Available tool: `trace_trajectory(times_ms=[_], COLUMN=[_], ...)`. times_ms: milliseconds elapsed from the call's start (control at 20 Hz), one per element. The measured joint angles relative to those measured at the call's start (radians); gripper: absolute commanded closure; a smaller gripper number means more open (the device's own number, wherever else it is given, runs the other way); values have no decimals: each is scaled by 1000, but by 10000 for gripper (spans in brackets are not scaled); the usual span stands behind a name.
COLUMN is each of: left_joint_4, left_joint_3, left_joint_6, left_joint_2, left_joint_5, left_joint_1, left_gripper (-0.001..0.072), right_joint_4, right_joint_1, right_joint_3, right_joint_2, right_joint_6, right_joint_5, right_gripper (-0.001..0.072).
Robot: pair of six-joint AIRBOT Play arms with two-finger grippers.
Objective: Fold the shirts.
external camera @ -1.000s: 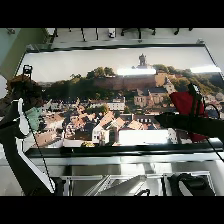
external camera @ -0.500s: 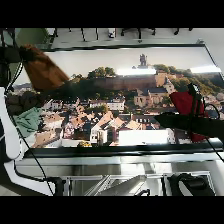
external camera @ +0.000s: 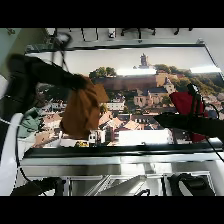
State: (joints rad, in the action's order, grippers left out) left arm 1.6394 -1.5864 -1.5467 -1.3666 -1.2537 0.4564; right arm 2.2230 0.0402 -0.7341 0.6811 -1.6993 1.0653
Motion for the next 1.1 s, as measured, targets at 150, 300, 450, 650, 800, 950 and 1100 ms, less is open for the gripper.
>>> trace_trajectory(times_ms=[150, 300, 450, 650, 800, 950, 1100], left_joint_4=[37, 53, 86, 200, 247, 342, 450], left_joint_3=[145, 158, 128, 316, 595, 890, 1100], left_joint_6=[55, 81, 92, 108, 150, 179, 195], left_joint_2=[-19, -37, 9, 214, 396, 536, 610], left_joint_5=[43, -13, -145, -238, -227, -128, 25], left_joint_1=[74, 56, -39, -175, -220, -238, -244], left_gripper=[225, 225, 225, 224, 224, 225, 226], right_joint_4=[0, 23, 47, 87, 114, 127, 134], right_joint_1=[0, -3, -12, -14, -14, -13, -13], right_joint_3=[0, -5, -36, -88, -121, -143, -151], right_joint_2=[0, 13, 83, 264, 412, 529, 585], right_joint_6=[0, 0, 0, -66, -115, -140, -159], right_joint_5=[0, 1, 1, 3, 5, 5, 5], right_gripper=[373, 372, 364, 225, 226, 227, 227])
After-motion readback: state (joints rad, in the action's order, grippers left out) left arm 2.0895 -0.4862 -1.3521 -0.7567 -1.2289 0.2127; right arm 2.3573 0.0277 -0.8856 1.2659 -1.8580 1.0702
